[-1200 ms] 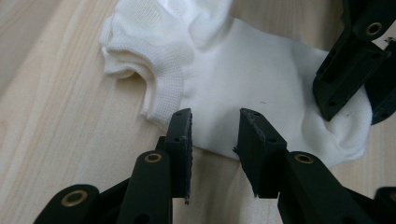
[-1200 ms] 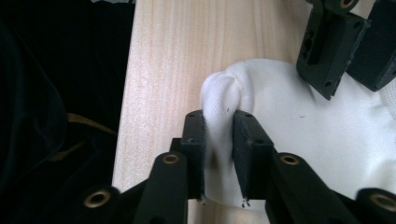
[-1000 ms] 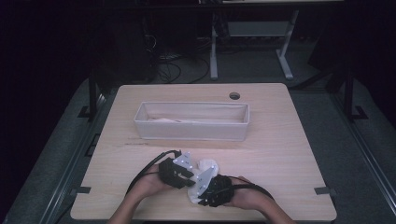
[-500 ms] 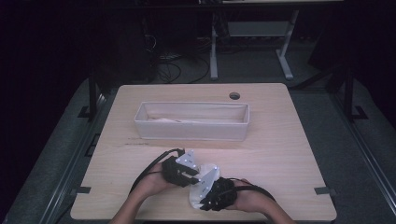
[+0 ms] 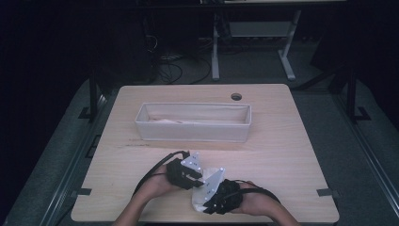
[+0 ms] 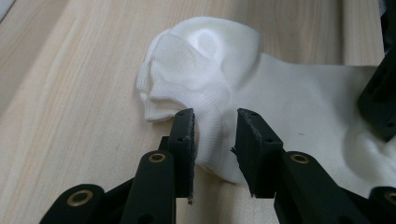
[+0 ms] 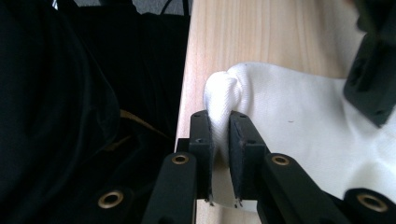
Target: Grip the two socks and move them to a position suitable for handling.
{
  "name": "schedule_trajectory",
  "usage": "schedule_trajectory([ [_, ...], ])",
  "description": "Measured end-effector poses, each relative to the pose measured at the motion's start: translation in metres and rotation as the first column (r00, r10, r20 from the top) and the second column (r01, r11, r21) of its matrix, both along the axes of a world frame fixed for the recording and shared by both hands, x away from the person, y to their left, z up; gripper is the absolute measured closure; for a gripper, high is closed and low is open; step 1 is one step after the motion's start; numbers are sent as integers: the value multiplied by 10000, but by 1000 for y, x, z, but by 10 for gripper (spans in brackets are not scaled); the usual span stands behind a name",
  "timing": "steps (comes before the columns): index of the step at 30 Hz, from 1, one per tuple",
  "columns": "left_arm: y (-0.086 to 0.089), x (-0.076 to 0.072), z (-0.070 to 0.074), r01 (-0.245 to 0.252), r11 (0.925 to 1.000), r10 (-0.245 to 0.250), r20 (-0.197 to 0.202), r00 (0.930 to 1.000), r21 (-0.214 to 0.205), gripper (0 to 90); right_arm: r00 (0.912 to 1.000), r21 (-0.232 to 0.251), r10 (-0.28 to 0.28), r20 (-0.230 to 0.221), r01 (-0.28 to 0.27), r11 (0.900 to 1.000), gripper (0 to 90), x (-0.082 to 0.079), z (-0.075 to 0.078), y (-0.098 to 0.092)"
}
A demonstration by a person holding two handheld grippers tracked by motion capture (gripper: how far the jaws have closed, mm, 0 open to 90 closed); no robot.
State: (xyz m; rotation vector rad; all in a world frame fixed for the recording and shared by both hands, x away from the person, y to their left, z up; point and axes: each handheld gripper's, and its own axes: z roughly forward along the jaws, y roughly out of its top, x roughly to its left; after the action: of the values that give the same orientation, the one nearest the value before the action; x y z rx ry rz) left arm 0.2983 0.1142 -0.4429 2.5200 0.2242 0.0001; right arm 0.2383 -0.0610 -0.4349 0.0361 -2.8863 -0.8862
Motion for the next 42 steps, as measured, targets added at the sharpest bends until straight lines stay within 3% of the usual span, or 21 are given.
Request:
schedule_trajectory([
  [17, 2, -8, -1, 483, 9982, -478, -162, 9987, 357, 678, 10000, 352, 10, -31, -9, 9994, 803, -1, 18, -5],
  [21, 3, -8, 6, 357, 9993, -357, 5, 9994, -79, 675, 10000, 325, 56, -66, -54, 9995, 803, -2, 19, -6],
  [26, -4, 0, 14, 215, 9994, -210, 196, 9996, -288, 672, 9998, 312, 180, -92, -177, 9994, 803, -3, 20, -5],
  [35, -17, 6, 4, 212, 9997, -213, 70, 9997, 72, 666, 9994, 485, 333, -71, -329, 9983, 802, -9, 29, -6],
  [42, -20, 6, 0, 468, 9986, -464, -184, 9988, 226, 665, 9993, 525, -221, 295, 205, 9984, 803, 3, 37, -13],
])
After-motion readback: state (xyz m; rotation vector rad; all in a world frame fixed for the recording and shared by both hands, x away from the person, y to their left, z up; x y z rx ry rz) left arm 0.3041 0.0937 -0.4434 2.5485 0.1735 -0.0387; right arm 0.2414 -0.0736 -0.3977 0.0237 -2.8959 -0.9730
